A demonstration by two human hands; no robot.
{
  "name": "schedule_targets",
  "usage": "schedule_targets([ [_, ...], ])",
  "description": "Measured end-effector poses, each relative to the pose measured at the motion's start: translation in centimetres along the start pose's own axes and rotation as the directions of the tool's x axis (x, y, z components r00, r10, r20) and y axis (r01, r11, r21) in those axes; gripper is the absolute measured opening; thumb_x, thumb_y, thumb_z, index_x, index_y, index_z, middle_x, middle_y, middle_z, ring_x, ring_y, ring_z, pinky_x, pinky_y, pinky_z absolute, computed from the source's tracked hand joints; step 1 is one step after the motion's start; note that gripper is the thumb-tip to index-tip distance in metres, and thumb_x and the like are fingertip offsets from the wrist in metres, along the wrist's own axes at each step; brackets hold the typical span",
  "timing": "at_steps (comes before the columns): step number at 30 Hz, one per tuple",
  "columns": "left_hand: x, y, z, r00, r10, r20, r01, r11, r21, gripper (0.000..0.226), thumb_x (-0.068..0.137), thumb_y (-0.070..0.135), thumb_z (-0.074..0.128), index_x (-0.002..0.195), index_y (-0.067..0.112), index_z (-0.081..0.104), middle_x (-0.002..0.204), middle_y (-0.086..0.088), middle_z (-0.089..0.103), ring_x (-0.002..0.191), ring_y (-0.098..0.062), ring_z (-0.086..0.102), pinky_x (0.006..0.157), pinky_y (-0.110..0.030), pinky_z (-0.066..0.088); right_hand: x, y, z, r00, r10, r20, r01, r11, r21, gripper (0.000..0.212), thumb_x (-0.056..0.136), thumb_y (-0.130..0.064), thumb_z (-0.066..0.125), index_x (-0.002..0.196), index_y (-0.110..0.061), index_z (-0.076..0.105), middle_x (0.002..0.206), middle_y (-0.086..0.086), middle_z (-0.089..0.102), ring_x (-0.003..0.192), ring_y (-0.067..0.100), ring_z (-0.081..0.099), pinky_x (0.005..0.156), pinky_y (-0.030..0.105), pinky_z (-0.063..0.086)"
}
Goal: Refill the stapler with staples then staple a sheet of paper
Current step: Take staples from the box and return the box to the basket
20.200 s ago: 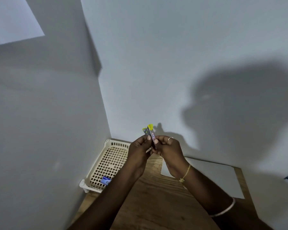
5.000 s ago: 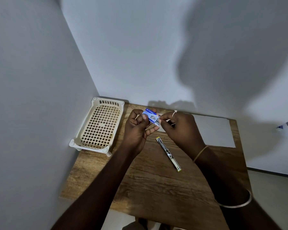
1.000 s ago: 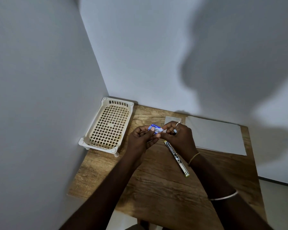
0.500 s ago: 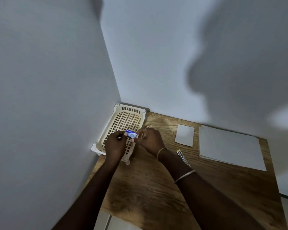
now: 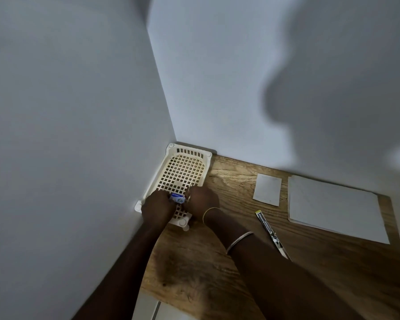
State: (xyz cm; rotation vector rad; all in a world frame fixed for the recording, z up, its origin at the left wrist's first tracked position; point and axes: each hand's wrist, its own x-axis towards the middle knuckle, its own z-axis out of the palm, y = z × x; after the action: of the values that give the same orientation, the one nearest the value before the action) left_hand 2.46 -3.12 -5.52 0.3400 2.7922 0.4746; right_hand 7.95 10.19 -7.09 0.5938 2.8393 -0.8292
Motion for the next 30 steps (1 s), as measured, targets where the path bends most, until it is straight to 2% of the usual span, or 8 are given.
schedule_targets([
  [4,-0.3,0.3,0.2,1.000,0.013,0.002,-0.013,0.998,0.064,0.026,0.090,0.022,0.059,0.110,0.015,0.075,0.112,-0.008,0.073,0.105,-0.028,0.070,0.087,-0.041,0.058,0.1,0.1,0.0,1.000,-0.026,0.008,0.026,1.000,0.005,0.032,0.087,-0.041,0.066,0.109,-0.018,0.070,0.108,0.008,0.072,0.101,0.030,0.069,0.079,0.036,0.054],
  [8,-0.4,0.5,0.2,0.998,0.059,-0.012,-0.058,0.995,0.077,0.025,0.091,0.019,0.058,0.110,0.010,0.072,0.113,-0.013,0.071,0.105,-0.030,0.069,0.087,-0.042,0.058,-0.2,0.2,-1.1,0.999,0.052,0.011,-0.052,0.944,0.325,0.040,0.082,-0.044,0.074,0.111,-0.017,0.070,0.111,0.003,0.072,0.101,0.022,0.068,0.084,0.036,0.056],
  [11,-0.8,1.8,0.0,0.993,0.074,-0.089,-0.070,0.997,0.045,0.031,0.089,0.023,0.063,0.118,0.014,0.071,0.117,-0.012,0.068,0.108,-0.030,0.067,0.088,-0.043,0.057,0.0,1.5,-3.1,0.975,0.205,0.082,-0.211,0.756,0.620,0.009,0.089,-0.019,0.068,0.091,-0.012,0.072,0.099,0.008,0.073,0.090,0.021,0.069,0.082,0.036,0.056],
  [13,-1.2,3.2,0.2,0.980,0.108,-0.168,-0.109,0.994,0.006,0.038,0.088,0.019,0.064,0.126,0.017,0.069,0.122,-0.011,0.066,0.112,-0.029,0.065,0.089,-0.043,0.056,0.2,2.8,-4.8,0.947,0.260,0.189,-0.315,0.632,0.708,0.019,0.093,-0.001,0.053,0.079,-0.010,0.064,0.089,0.016,0.068,0.072,0.022,0.063,0.067,0.034,0.052],
  [17,-1.9,6.9,1.3,0.936,0.243,-0.253,-0.260,0.965,-0.035,0.034,0.090,0.014,0.060,0.122,0.017,0.072,0.114,-0.010,0.068,0.101,-0.029,0.065,0.083,-0.041,0.055,-1.1,6.5,-7.6,0.923,0.304,0.236,-0.342,0.365,0.866,0.024,0.095,0.014,0.037,0.099,0.004,0.059,0.081,0.019,0.065,0.067,0.024,0.066,0.054,0.025,0.055],
  [23,-3.9,11.2,4.9,0.905,0.408,-0.117,-0.421,0.900,-0.112,0.031,0.091,0.011,0.062,0.120,0.018,0.071,0.110,-0.006,0.067,0.099,-0.023,0.065,0.081,-0.036,0.053,-4.6,13.5,-8.6,0.926,0.373,0.056,-0.256,0.511,0.820,0.020,0.093,0.009,0.050,0.089,-0.010,0.054,0.090,0.018,0.066,0.090,0.032,0.072,0.084,0.044,0.058],
  [28,-6.2,13.2,8.5,0.898,0.438,0.040,-0.422,0.884,-0.203,0.029,0.092,0.014,0.060,0.117,0.020,0.071,0.110,-0.001,0.069,0.099,-0.017,0.066,0.083,-0.033,0.055,-8.7,18.4,-8.5,0.891,0.451,-0.060,-0.294,0.672,0.679,0.016,0.093,-0.002,0.061,0.092,-0.014,0.051,0.079,0.007,0.073,0.062,0.003,0.070,0.058,0.017,0.053],
  [30,-7.1,13.7,9.6,0.901,0.426,0.084,-0.402,0.891,-0.212,0.028,0.092,0.014,0.060,0.116,0.021,0.072,0.111,-0.002,0.069,0.101,-0.017,0.065,0.084,-0.031,0.052,-9.9,19.7,-8.3,0.882,0.460,-0.101,-0.325,0.749,0.577,0.017,0.094,-0.006,0.063,0.087,-0.016,0.051,0.076,0.002,0.072,0.062,0.002,0.069,0.058,0.017,0.049],
])
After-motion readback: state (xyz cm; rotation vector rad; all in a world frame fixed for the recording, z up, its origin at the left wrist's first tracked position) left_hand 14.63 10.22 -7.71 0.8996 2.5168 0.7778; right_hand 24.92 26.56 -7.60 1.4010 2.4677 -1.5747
